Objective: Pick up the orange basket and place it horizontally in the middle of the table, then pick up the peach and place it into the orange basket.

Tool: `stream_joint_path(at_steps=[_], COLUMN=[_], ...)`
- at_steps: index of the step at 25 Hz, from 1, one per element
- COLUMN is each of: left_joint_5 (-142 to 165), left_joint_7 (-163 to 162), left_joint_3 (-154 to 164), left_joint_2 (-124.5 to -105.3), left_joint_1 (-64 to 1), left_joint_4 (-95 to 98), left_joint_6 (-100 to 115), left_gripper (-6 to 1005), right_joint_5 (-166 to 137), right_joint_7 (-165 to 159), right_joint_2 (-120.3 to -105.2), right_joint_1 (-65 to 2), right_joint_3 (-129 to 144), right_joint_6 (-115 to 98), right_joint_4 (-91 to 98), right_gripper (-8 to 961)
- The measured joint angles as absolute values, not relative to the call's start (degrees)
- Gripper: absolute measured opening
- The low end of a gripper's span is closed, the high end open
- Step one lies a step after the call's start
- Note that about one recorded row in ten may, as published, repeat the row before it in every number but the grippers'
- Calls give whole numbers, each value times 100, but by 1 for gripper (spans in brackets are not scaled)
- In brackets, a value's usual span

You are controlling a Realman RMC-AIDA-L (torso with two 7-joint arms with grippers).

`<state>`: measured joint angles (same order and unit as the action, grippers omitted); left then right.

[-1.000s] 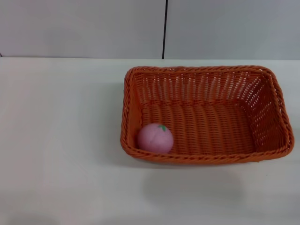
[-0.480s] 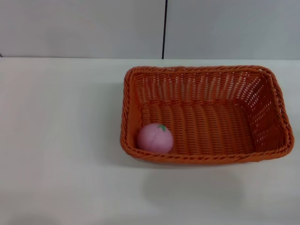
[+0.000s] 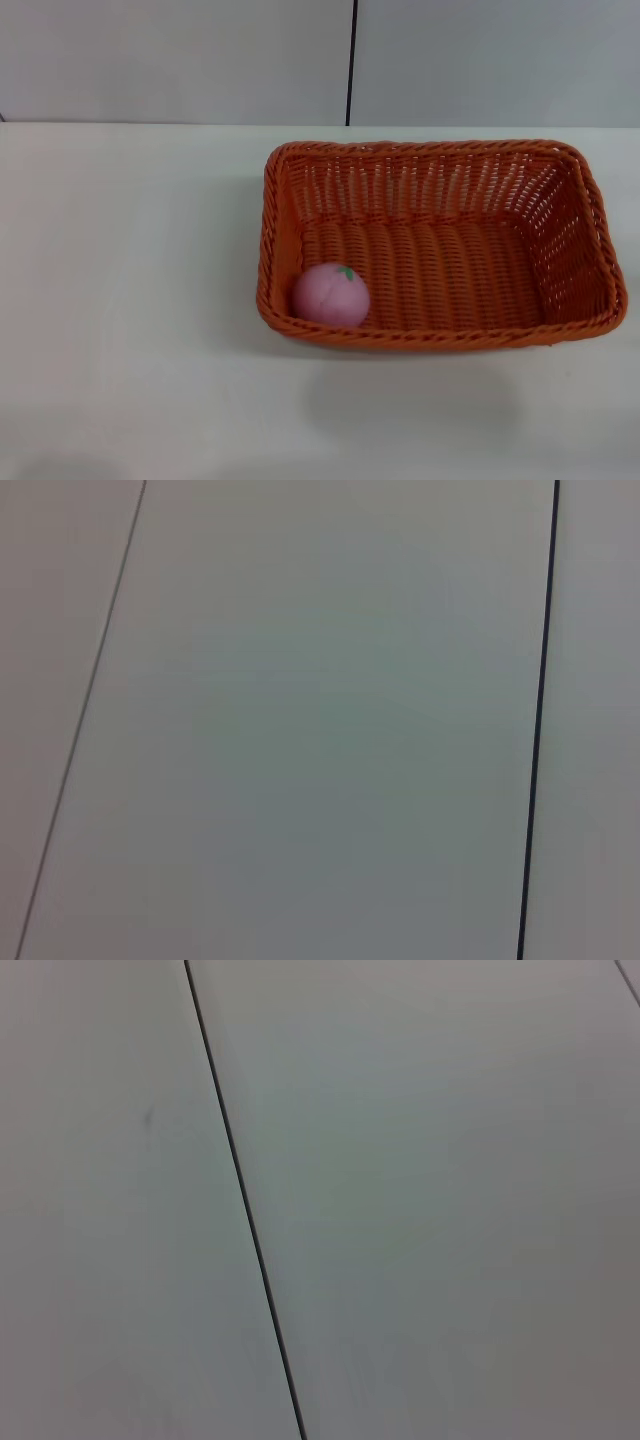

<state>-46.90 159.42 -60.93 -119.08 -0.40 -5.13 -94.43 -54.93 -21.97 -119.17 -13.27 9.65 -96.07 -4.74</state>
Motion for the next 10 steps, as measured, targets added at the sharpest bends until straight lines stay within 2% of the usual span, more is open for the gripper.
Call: stream_joint_path(at_steps=[10], left_joint_5=[-4678], left_joint_7=[15945], left_joint_3=[-6020], left_joint_2=[-11911], left_joint_1=[-119], left_joint_4=[-605], left_joint_6=[-9420], left_gripper=[838], right_joint_5=[-5580], right_joint_7=[-2218], right_joint_2=[-11917], right_joint_1=[-1316], right_joint_3=[993], right_joint_6=[-9601], right_joint_4=[-495], right_gripper=[750])
